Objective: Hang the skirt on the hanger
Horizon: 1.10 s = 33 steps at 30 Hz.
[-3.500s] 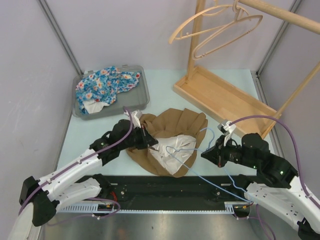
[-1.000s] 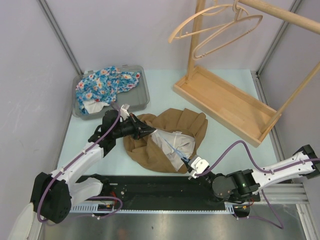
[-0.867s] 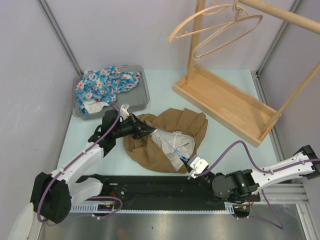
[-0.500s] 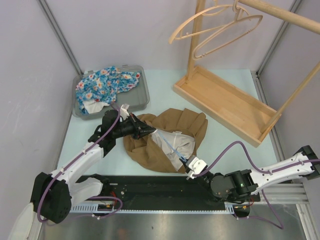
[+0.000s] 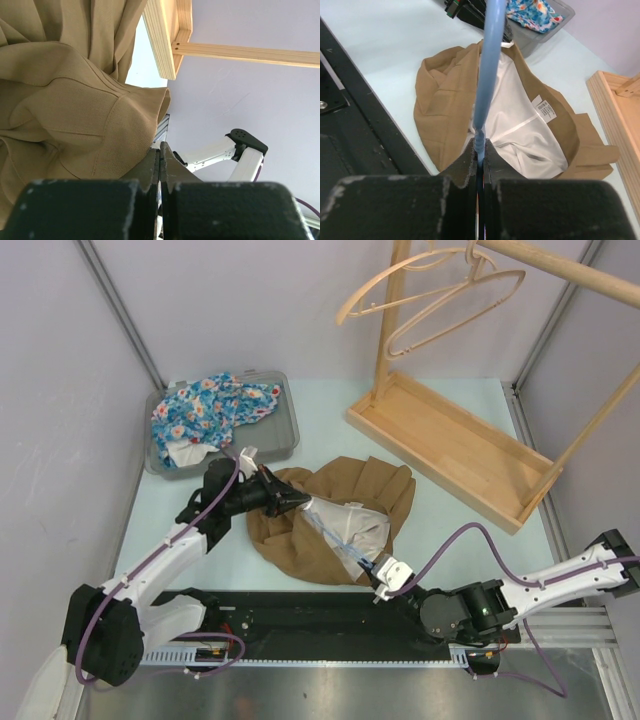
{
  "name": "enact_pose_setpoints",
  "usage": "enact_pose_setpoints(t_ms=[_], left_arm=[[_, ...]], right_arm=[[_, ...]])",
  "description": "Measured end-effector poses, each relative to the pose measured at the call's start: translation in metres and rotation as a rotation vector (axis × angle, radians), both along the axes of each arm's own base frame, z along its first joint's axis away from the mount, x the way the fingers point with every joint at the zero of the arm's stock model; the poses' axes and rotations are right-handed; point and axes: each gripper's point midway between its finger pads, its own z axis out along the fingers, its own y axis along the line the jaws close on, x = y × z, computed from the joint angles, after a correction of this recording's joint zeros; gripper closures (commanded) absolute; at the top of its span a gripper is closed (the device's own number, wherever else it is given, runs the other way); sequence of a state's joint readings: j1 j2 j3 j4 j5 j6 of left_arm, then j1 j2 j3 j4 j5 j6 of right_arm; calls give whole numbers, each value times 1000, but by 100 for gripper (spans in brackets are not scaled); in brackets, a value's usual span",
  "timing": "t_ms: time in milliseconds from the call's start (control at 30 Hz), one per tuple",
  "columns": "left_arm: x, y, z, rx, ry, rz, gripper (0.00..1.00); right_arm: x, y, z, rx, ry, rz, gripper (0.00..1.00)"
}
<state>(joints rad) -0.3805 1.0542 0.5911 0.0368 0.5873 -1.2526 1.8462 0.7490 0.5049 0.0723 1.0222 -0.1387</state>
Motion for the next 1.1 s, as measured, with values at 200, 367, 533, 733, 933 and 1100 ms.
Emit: enact_pose_setpoints(t_ms=[200,367,533,733,933,1100], left_arm=[[2,2,1,5,-12,3,100],[3,2,1,10,-20,1,100],[2,2,1,9,-19,-2,100],[0,2,0,9,-9,-12,100],[-2,2,-2,15,-7,-19,89],[-1,2,0,30,-30,-27,58]], right_arm=[[-6,-5,0,10,19,14,100],[-4,-7,2,19,13,3,100],[1,-5,-4,13,-5,-19,100],[5,0,-8,5,-39,-33,100],[11,8,-1,27,-61,-36,100],[14,12,-2,26,-59,-22,100]])
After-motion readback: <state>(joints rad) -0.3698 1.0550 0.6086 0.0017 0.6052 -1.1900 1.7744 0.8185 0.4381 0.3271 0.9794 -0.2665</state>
